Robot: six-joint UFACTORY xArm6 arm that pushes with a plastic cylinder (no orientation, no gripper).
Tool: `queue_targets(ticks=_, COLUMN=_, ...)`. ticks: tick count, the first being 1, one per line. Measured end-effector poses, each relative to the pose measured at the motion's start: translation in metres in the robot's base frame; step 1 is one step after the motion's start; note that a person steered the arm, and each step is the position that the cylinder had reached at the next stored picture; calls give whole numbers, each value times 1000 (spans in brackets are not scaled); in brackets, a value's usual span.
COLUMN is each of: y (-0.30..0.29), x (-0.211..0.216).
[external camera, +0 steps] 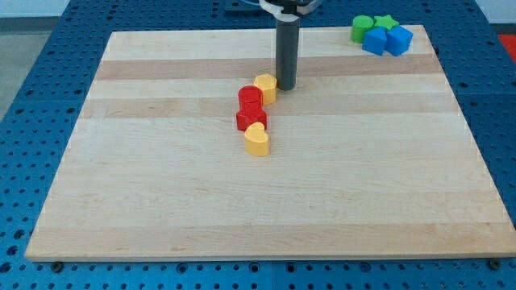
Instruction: Move your arm towards the center right of the board
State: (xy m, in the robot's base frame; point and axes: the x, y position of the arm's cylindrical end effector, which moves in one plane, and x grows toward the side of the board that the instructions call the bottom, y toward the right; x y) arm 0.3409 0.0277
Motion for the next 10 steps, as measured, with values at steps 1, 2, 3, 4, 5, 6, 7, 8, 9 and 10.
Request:
queue_targets(ticks=1, y=-8, x=-16)
queue_targets(ticks=2, y=-18, x=-24)
queue_targets(ticks=3, y=-18, x=-24)
queue_targets(ticks=4, y=-9, x=-24)
queue_targets(ticks=5, y=21, x=-24)
queue_targets(ticks=6, y=71, x=-24)
queue_targets(ticks=7, y=127, x=-23)
queue_targets(ticks=8, y=178, x=-10)
queue_targets(ticks=9, y=203, x=21)
queue_targets(ticks=10, y=212, x=42)
